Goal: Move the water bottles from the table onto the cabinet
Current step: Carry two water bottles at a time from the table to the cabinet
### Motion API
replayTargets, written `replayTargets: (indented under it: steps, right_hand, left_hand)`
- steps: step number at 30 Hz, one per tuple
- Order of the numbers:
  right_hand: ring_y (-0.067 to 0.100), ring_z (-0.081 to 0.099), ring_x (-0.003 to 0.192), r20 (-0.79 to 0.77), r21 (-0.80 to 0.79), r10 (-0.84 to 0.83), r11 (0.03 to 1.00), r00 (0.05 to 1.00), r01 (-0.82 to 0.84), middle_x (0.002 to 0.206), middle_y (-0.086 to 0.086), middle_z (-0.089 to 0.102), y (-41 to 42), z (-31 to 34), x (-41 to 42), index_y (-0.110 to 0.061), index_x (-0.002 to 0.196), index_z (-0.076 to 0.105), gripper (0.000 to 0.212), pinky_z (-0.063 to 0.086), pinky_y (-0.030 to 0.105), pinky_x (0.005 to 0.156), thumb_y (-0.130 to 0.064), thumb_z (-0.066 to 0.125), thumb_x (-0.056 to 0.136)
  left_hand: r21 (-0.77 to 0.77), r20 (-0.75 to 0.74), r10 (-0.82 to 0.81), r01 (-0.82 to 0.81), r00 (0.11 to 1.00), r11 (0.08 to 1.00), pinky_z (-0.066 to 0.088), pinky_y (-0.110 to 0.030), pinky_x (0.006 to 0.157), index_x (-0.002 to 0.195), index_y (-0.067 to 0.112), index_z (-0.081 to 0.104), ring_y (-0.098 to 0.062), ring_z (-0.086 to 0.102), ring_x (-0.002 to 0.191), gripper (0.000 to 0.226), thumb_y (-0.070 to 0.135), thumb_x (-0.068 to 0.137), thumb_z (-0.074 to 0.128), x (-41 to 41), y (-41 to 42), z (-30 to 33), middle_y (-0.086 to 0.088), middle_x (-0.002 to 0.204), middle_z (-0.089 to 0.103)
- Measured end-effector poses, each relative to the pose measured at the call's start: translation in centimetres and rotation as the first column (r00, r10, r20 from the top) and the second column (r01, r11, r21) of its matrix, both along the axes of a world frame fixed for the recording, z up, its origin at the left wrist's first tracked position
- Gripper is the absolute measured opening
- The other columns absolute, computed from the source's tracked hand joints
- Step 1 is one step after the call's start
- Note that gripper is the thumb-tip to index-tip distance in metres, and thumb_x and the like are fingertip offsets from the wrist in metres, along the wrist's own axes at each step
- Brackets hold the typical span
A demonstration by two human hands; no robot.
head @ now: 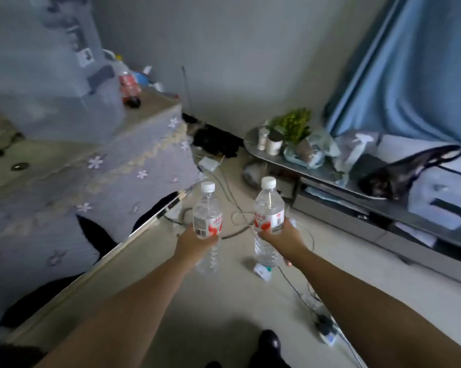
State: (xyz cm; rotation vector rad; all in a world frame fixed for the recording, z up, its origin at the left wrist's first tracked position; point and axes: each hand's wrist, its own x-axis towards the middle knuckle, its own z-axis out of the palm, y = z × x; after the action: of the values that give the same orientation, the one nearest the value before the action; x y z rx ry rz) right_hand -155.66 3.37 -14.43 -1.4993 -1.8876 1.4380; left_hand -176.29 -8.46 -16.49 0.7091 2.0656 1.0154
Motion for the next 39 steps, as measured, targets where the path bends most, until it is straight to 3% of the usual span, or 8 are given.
replayTargets:
  steps: [5,11,15,24,27,31,34,39]
  right_hand:
    - [0.017,0.059,0.094,-0.012,-0.039,-0.289,0.957,0.957,0.288,0.101,-0.003,0.063,-1.2,0.1,9.5,-0.022,0.11,0.054,0.041,0.046,0.031,0.086,-0.024,0.077,0.076]
    - [0.022,0.063,0.105,-0.002,-0.087,-0.584,0.809,0.812,0.581,0.116,0.004,0.066,-3.9,-0.6,23.6,-0.014,0.126,0.051,0.061,0.05,0.036,0.091,-0.027,0.08,0.074]
    - [0.022,0.064,0.1,-0.02,-0.098,-0.673,0.737,0.739,0.669,0.111,0.006,0.068,-5.8,-0.8,31.9,-0.012,0.122,0.054,0.054,0.051,0.034,0.088,-0.021,0.079,0.075]
    - [0.019,0.069,0.09,0.015,-0.033,-0.781,0.623,0.624,0.781,0.097,0.001,0.072,-9.7,-0.4,52.9,-0.016,0.109,0.062,0.043,0.056,0.034,0.081,-0.027,0.076,0.07]
    - [0.015,0.068,0.082,0.011,-0.011,-0.826,0.563,0.563,0.826,0.091,-0.001,0.072,-10.8,0.2,57.7,-0.016,0.104,0.065,0.03,0.049,0.021,0.065,-0.022,0.073,0.076]
    - [0.014,0.069,0.084,0.012,-0.017,-0.889,0.457,0.457,0.889,0.093,-0.002,0.073,-12.1,-0.1,63.2,-0.019,0.107,0.066,0.037,0.046,0.022,0.063,-0.031,0.074,0.073]
    - [0.008,0.065,0.075,0.003,-0.022,-0.918,0.395,0.396,0.918,0.09,-0.001,0.073,-12.4,-0.2,66.6,-0.018,0.104,0.068,0.029,0.042,0.018,0.059,-0.025,0.074,0.077]
    - [0.014,0.066,0.081,0.011,-0.001,-0.943,0.332,0.332,0.943,0.092,-0.001,0.073,-10.2,-0.6,72.9,-0.02,0.104,0.068,0.03,0.042,0.017,0.06,-0.028,0.075,0.076]
  left_hand:
    - [-0.049,-0.011,-0.219,0.218,0.976,0.975,0.052,-0.034,0.088,0.115,0.015,0.062,-0.025,0.067,0.101,0.051,0.033,0.071,0.08,6.7,5.2,-0.1,-0.004,0.108,0.071]
    - [-0.037,0.035,-0.552,0.553,0.833,0.832,0.045,-0.027,0.081,0.118,0.018,0.06,-0.016,0.063,0.092,0.052,0.033,0.073,0.08,20.1,8.6,0.2,0.001,0.11,0.07]
    - [-0.069,0.055,-0.657,0.659,0.752,0.749,0.049,-0.031,0.091,0.122,0.02,0.059,-0.02,0.065,0.102,0.059,0.036,0.069,0.082,28.6,9.9,-0.2,-0.001,0.116,0.07]
    - [-0.058,0.052,-0.809,0.811,0.585,0.582,0.043,-0.027,0.082,0.123,0.019,0.056,-0.021,0.063,0.102,0.06,0.043,0.072,0.078,51.6,10.7,-0.5,-0.001,0.119,0.068]
    - [-0.059,0.044,-0.841,0.842,0.539,0.536,0.043,-0.026,0.08,0.12,0.019,0.058,-0.021,0.063,0.1,0.057,0.042,0.072,0.078,57.4,10.7,-0.5,-0.001,0.116,0.068]
    - [-0.055,0.063,-0.882,0.884,0.467,0.464,0.043,-0.025,0.078,0.117,0.021,0.06,-0.017,0.062,0.094,0.052,0.039,0.072,0.078,63.9,11.4,-0.6,0.0,0.112,0.069]
    - [-0.059,0.081,-0.899,0.902,0.431,0.427,0.045,-0.026,0.078,0.114,0.022,0.061,-0.018,0.064,0.095,0.049,0.037,0.071,0.078,68.2,12.6,-0.6,0.001,0.109,0.07]
    - [-0.051,0.085,-0.926,0.93,0.368,0.365,0.046,-0.027,0.079,0.114,0.022,0.061,-0.019,0.065,0.097,0.051,0.038,0.068,0.078,76.1,16.8,-0.4,0.002,0.107,0.07]
